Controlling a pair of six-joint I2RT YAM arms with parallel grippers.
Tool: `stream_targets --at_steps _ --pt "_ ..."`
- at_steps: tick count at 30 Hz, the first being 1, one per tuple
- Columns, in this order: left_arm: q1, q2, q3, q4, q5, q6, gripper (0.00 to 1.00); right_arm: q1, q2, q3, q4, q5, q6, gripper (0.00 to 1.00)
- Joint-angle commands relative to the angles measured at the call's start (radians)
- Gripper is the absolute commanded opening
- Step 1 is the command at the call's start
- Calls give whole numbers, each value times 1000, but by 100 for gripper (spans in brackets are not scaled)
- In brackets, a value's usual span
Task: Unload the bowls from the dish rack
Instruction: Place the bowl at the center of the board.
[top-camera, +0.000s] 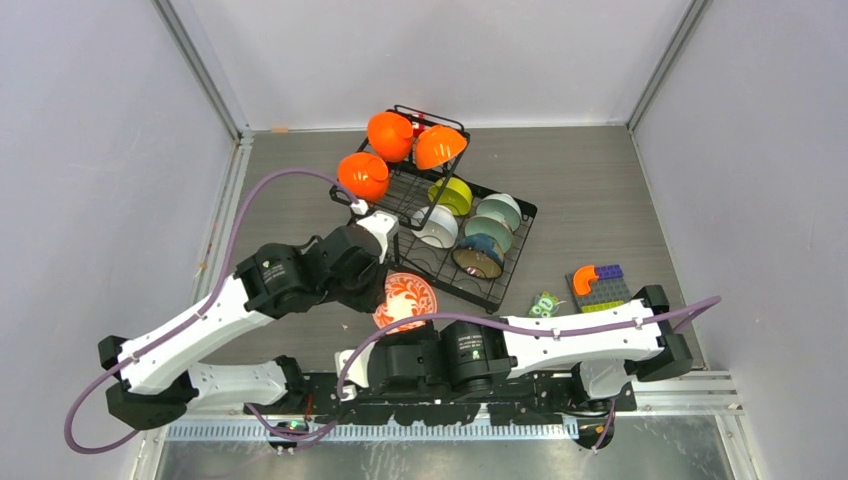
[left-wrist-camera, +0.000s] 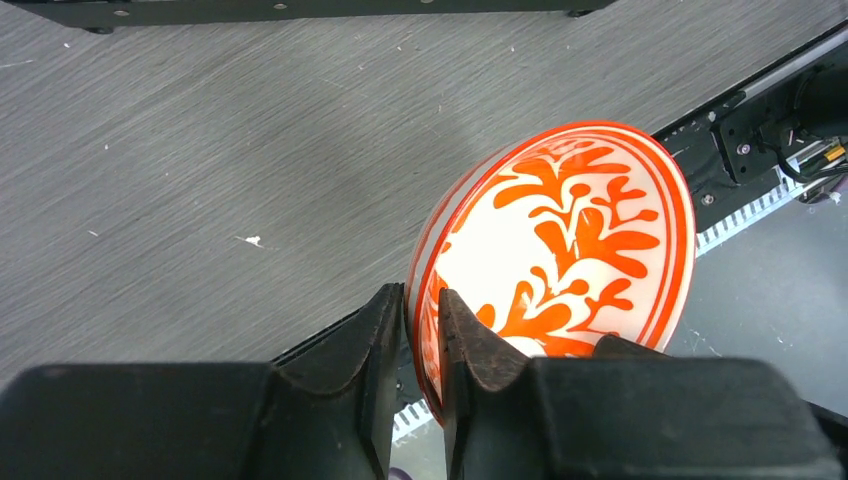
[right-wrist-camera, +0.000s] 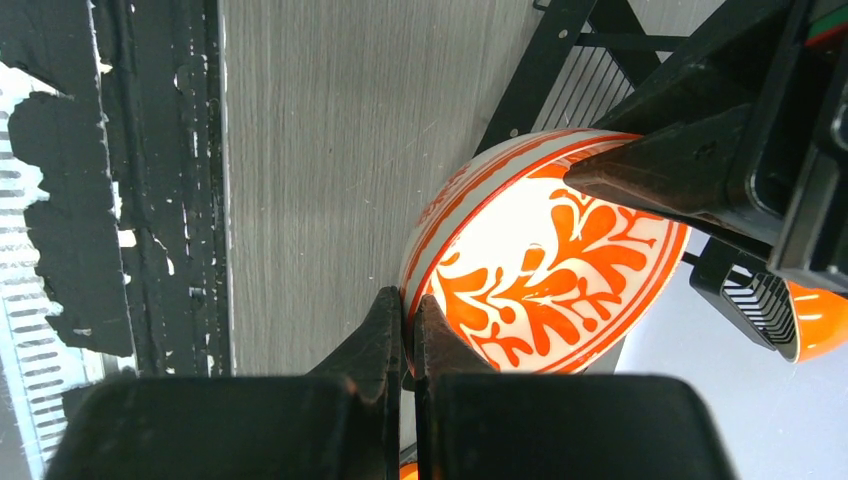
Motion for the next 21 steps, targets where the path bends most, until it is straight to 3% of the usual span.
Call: stream_targets --at_steps 1,6,9,14,17,18,21 --pt "-4 2 3 -11 -34 -6 18 11 -13 46 48 83 -25 1" --pt "-8 -2 3 -13 -32 -13 1 16 -4 53 47 81 -21 1" --pt "-10 -12 -1 -11 -29 -17 0 18 1 64 43 77 -11 4" --pt "-9 -34 -9 -1 -36 -30 0 19 2 105 29 42 36 53" --pt "-10 -53 -16 1 -63 -44 0 19 -5 160 26 0 98 73" --pt "-10 -62 -19 1 -75 -49 0 19 -14 182 29 -18 125 88" --pt "-11 -99 -34 7 -119 -76 0 17 -56 223 75 -38 236 94"
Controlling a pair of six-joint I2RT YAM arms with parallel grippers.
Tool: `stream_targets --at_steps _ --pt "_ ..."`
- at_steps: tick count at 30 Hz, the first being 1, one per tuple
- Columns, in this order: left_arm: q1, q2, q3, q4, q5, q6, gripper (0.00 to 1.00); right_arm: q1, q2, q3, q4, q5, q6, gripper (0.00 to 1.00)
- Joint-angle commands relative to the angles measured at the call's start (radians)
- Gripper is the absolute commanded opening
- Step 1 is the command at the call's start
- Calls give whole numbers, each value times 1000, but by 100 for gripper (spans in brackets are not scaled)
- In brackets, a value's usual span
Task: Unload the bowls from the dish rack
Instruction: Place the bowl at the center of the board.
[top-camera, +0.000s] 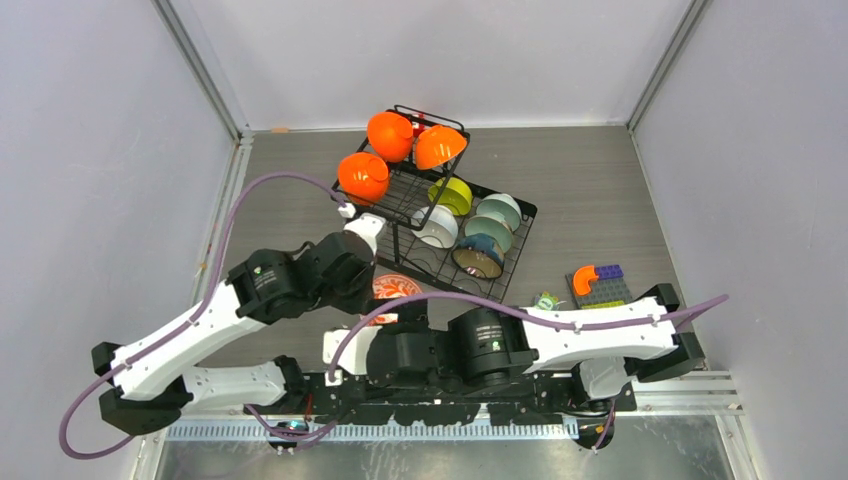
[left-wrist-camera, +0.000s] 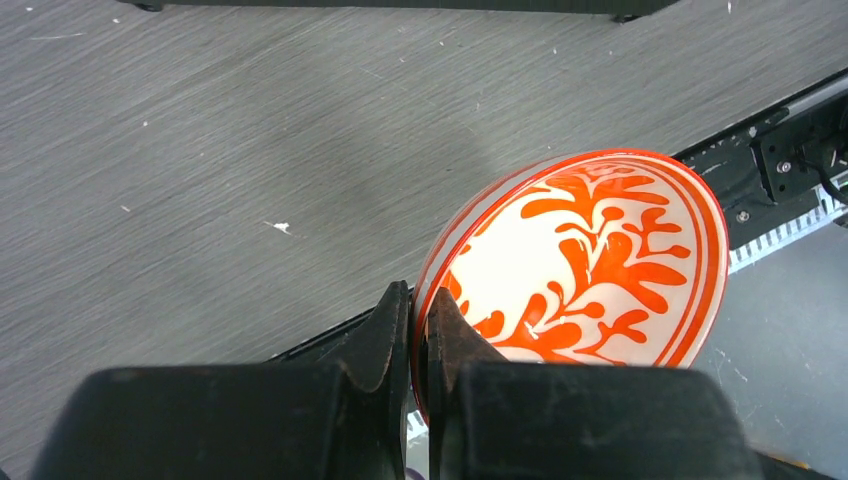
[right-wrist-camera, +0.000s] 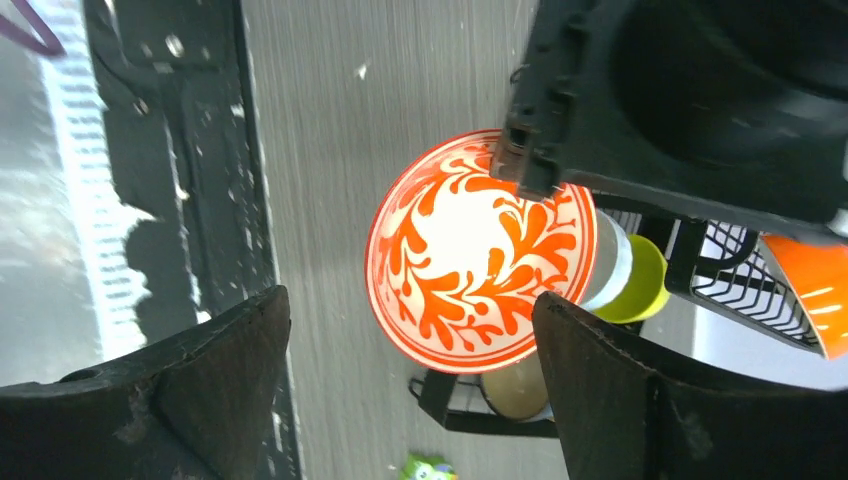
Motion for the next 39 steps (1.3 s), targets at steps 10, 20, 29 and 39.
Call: stream_targets --at_steps 10,20,29,39 --pt "-3 -263 -112 40 -258 -222 0 -291 -411 -241 461 -75 772 95" --pt "-1 -319 -176 -15 -318 -371 0 -337 -382 -394 559 -52 946 84" --pt "-2 -273 -150 -6 -301 -416 0 -341 -223 -253 435 40 950 63" --pt "-1 -266 -126 -52 -278 -491 0 -345 -97 -171 323 33 955 51"
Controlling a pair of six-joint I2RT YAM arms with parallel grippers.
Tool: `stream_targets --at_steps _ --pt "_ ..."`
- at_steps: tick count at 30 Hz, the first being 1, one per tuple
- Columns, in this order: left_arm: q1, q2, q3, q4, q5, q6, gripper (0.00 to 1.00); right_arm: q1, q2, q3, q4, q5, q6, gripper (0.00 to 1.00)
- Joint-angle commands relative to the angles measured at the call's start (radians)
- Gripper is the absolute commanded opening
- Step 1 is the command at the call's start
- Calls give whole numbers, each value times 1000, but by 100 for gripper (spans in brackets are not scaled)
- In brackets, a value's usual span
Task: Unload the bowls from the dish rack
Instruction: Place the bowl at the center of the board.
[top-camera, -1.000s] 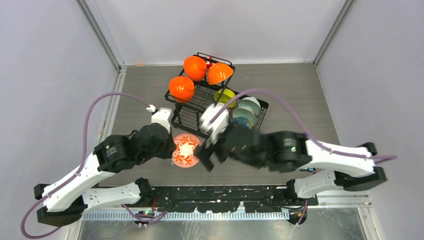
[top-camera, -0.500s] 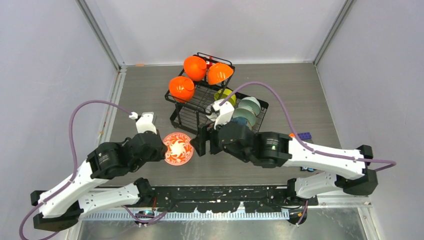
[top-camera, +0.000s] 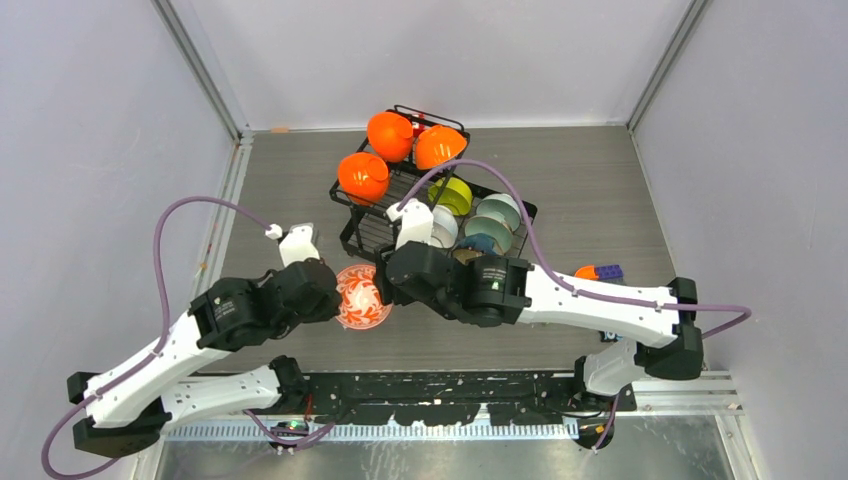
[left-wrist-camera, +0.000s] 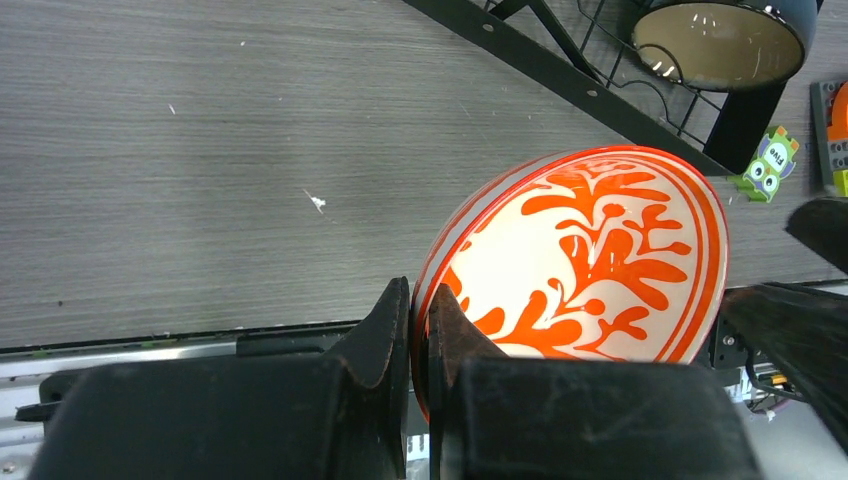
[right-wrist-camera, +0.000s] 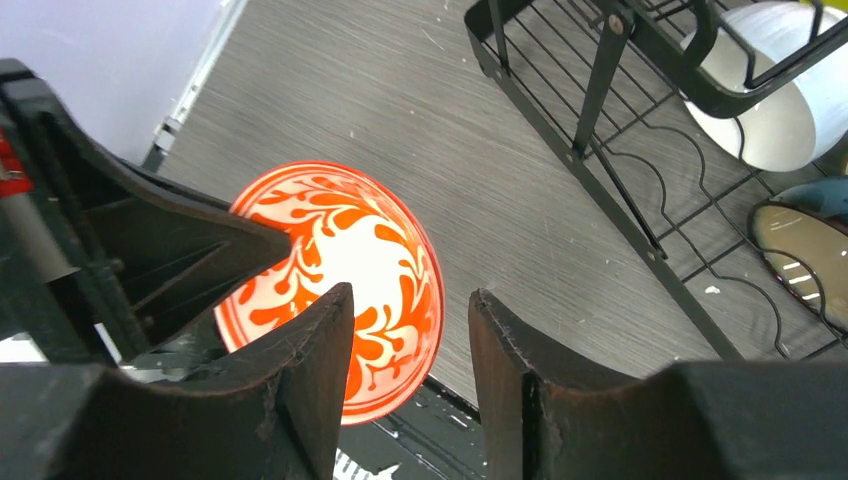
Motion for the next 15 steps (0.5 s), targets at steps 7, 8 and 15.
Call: stream_targets --at_steps 7,8,15 --pt "-2 -19 57 9 -23 -65 0 -12 63 61 -87 28 20 52" --pt "-1 -17 59 7 -25 -66 0 -13 66 58 -85 20 17 51" --pt "-1 -1 60 8 -29 -66 0 -16 87 50 -78 -11 11 41"
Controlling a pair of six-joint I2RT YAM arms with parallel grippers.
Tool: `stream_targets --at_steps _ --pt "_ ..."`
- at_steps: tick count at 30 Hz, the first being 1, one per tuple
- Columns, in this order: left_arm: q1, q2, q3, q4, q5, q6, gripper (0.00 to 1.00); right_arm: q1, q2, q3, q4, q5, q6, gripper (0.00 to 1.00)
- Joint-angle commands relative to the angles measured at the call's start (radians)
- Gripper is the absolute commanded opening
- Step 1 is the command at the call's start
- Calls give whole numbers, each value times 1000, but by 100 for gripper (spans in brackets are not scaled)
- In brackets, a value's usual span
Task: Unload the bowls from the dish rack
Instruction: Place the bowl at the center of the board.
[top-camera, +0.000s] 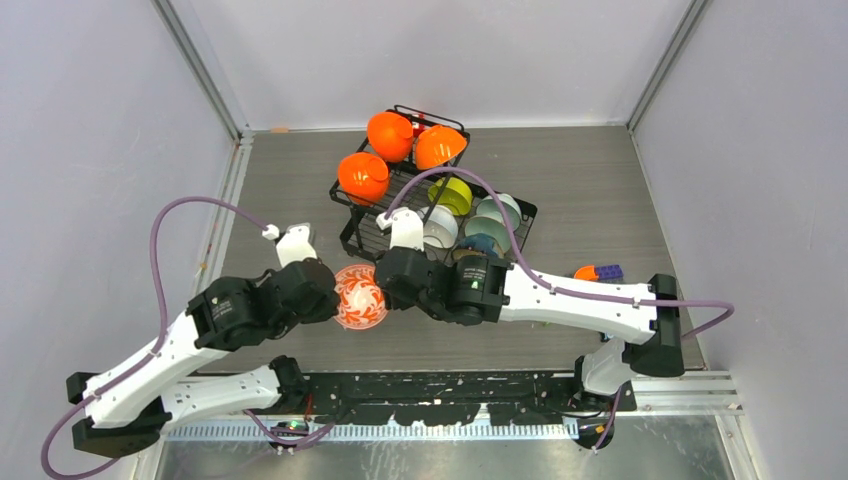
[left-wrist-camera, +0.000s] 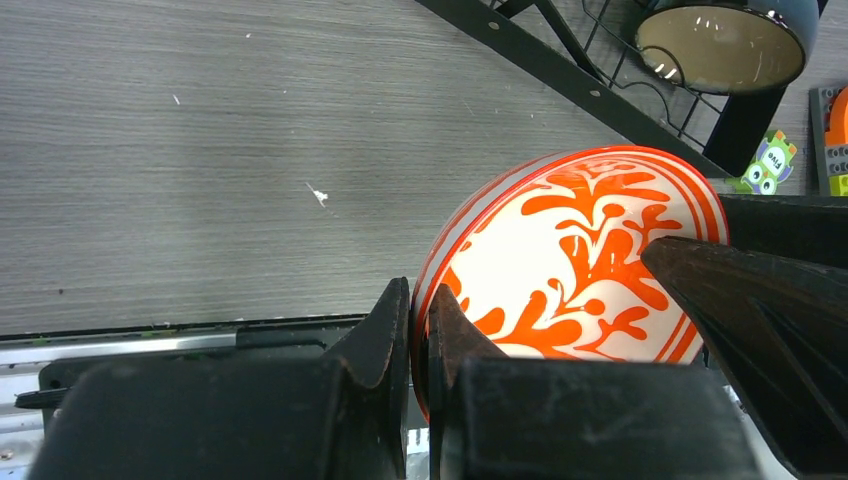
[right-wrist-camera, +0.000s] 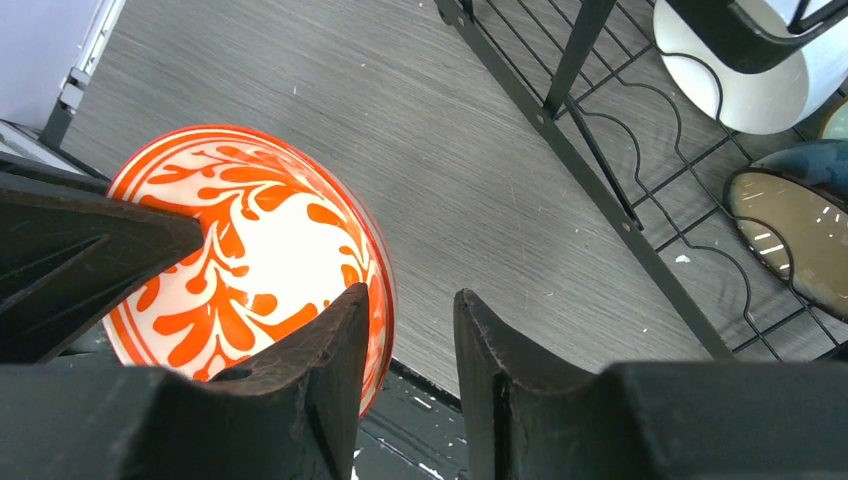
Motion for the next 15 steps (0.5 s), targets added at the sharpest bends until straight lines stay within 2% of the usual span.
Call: stream_targets --at_steps 1,6,10,11,13,15 --pt "-1 1 43 39 -31 -34 0 -6 9 40 9 -5 7 39" --pt "-2 12 43 38 -31 -36 0 -8 29 48 12 -31 6 30" --pt "-1 15 47 33 -35 -35 3 -8 39 57 9 -37 6 17" --pt "-2 15 48 29 -36 -36 7 -9 41 66 4 -35 5 13" --pt "-1 16 52 17 -37 -29 23 -8 44 80 -11 -28 4 5" --pt "-1 18 58 -3 -40 -19 47 -8 50 91 -26 -23 3 1"
